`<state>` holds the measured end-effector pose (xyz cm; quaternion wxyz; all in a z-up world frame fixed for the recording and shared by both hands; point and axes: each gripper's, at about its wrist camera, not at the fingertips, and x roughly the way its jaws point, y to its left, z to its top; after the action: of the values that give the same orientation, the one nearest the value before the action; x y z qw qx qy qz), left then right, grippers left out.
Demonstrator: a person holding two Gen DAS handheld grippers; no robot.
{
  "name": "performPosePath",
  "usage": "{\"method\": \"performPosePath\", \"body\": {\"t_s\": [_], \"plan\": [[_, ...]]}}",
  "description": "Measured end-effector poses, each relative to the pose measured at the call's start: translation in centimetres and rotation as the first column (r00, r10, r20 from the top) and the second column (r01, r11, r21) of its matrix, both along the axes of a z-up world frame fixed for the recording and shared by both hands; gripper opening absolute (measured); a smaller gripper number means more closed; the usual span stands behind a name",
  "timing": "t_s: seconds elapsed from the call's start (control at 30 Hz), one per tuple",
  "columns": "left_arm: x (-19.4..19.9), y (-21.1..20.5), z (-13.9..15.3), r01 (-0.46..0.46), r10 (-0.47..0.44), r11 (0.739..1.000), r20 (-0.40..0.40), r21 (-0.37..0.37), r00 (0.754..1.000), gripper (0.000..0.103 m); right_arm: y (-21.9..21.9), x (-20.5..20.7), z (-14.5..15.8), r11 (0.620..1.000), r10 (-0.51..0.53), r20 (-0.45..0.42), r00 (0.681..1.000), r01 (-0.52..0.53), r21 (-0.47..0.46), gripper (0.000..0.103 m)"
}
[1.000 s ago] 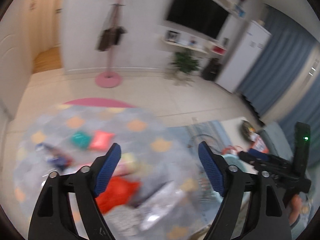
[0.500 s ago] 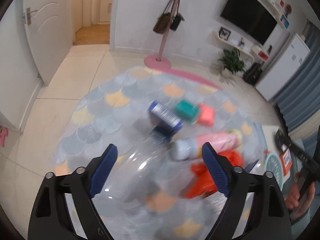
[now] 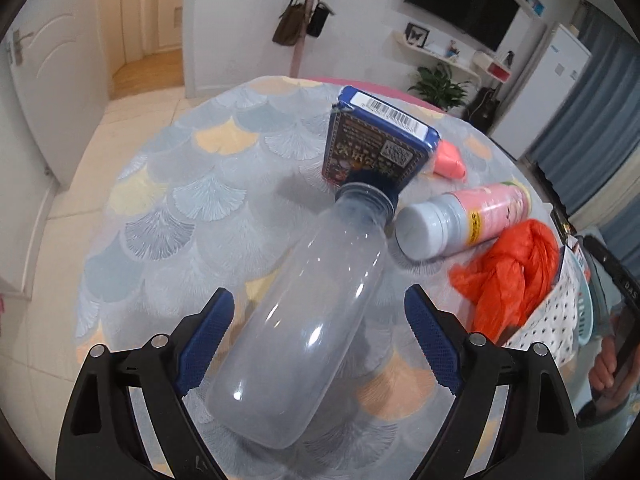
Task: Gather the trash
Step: 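Grasp the clear plastic bottle with the left gripper while the right gripper grasps the milk carton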
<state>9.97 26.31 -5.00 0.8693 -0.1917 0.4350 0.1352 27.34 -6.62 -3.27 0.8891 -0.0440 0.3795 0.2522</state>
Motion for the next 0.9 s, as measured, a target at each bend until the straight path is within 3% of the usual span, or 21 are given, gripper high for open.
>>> {"method": "performPosePath", "body": {"t_s": [0.1, 0.2, 0.3, 0.4, 0.57, 0.8, 0.9], "plan": [[-0.7, -0.3, -0.1, 0.022, -0.023, 1.000, 0.036, 0.009, 0.999, 0.083, -1.1, -1.3, -0.7, 0.996, -0.048, -0.071, 0.996, 0.053, 0.069, 0.080], [-0.9, -0.5, -0.2, 0.030, -0.030, 0.999, 0.027, 0.031, 0.999, 0.083, -1.2, -1.8, -1.0, 0.987, -0.117, -0.131, 0.984, 0.130, 0.092, 0.080], [-0.9, -0.4, -0.3, 0.021, -0.021, 0.999, -0.005, 0.028, 1.000, 0.081, -0.3, -1.1, -1.8, 0.978, -0.190, -0.233, 0.954, 0.205, 0.042, 0.085], [-0.8, -0.1, -0.6, 0.041, -0.040, 0.998, 0.011, -0.038, 0.999, 0.081, 0.1, -0.5, -2.4, 0.966, -0.205, -0.312, 0.928, 0.242, 0.085, 0.085], [-0.3, -0.5, -1.0, 0.081, -0.081, 0.997, 0.005, -0.011, 0.997, 0.081, 2.1, 0.2, -4.1, 0.957, -0.247, -0.390, 0.887, 0.286, 0.043, 0.087], [-0.1, -0.7, -1.5, 0.071, -0.071, 0.997, 0.004, -0.025, 0.997, 0.081, 5.4, -1.6, -4.3, 0.961, -0.269, -0.365, 0.891, 0.271, -0.048, 0.088], [-0.2, -0.9, -1.4, 0.062, -0.062, 0.998, 0.003, -0.010, 0.998, 0.073, 6.5, -3.1, -4.2, 0.960, -0.276, -0.297, 0.914, 0.250, -0.123, 0.087]]}}
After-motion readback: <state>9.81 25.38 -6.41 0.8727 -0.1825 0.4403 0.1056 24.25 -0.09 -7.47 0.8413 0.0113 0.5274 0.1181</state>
